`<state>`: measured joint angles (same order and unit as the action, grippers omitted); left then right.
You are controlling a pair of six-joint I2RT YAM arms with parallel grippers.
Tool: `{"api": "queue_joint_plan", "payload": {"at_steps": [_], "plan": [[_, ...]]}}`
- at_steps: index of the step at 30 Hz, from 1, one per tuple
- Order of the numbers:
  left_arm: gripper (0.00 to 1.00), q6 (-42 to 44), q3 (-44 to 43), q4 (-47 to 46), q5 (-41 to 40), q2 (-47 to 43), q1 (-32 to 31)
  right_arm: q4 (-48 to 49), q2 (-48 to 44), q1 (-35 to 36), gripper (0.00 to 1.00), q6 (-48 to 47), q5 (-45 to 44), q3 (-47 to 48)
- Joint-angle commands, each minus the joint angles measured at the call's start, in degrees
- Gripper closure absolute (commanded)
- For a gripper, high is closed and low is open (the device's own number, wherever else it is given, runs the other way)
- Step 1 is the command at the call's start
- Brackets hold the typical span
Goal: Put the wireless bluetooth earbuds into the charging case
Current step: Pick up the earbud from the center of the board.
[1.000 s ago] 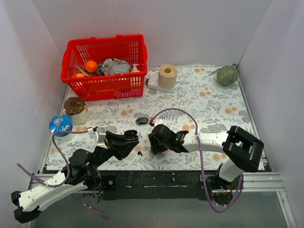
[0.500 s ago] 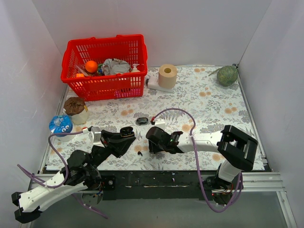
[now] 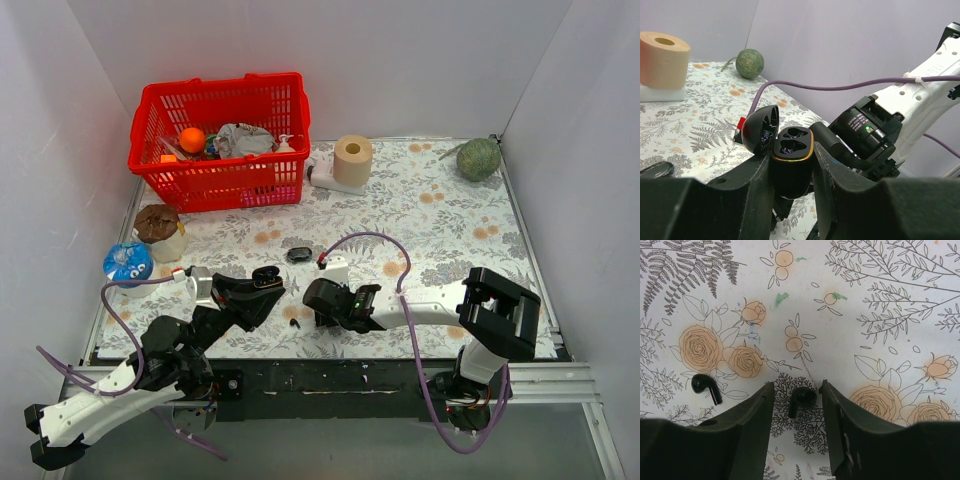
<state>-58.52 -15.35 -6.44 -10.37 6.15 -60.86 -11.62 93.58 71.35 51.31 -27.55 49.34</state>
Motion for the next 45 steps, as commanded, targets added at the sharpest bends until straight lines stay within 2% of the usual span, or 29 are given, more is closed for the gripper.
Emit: {"api": "queue_joint_plan", "payload": {"at_steps": [1, 13, 22, 28, 34, 35, 36, 41, 45], "plan": [[1.00, -0.10, -0.46, 0.11, -0.53, 0.35, 0.13, -13.26, 3.36, 0.81, 0.49, 1.25, 0.31, -2.50], [1.00, -0.63, -0.64, 0.64, -0.53, 0.35, 0.04, -14.05, 6.17, 2.48, 0.55, 0.90, 0.30, -1.79], [1.00, -0.72, -0.64, 0.72, -0.53, 0.44, 0.04, -14.22, 7.49, 2.92, 0.63, 0.46, 1.01, -0.91], [1.00, -0.80, -0.64, 0.81, -0.44, 0.44, 0.04, -14.13, 6.97, 3.00, 0.72, 0.37, 1.27, -0.92], [1.00, -0.80, -0.73, 0.81, -0.44, 0.70, 0.04, -14.84, 5.39, 3.00, 0.86, 0.11, 0.74, -0.30], [1.00, -0.80, -0.73, 0.81, -0.44, 0.70, 0.04, -14.75, 5.04, 3.00, 0.96, 0.11, 0.74, -0.39], [1.00, -0.80, -0.73, 0.81, -0.44, 0.70, 0.04, -14.75, 4.34, 2.92, 0.99, -0.07, 0.31, -0.30], [1.00, -0.54, -0.91, 0.29, -0.96, 1.23, 0.04, -16.24, 0.56, 2.22, 0.99, -0.86, -2.50, 0.49], [1.00, 1.04, -1.34, -1.91, -1.49, 2.28, 0.04, -15.98, -6.80, -0.24, 0.99, -3.22, -5.14, 0.93]]}}
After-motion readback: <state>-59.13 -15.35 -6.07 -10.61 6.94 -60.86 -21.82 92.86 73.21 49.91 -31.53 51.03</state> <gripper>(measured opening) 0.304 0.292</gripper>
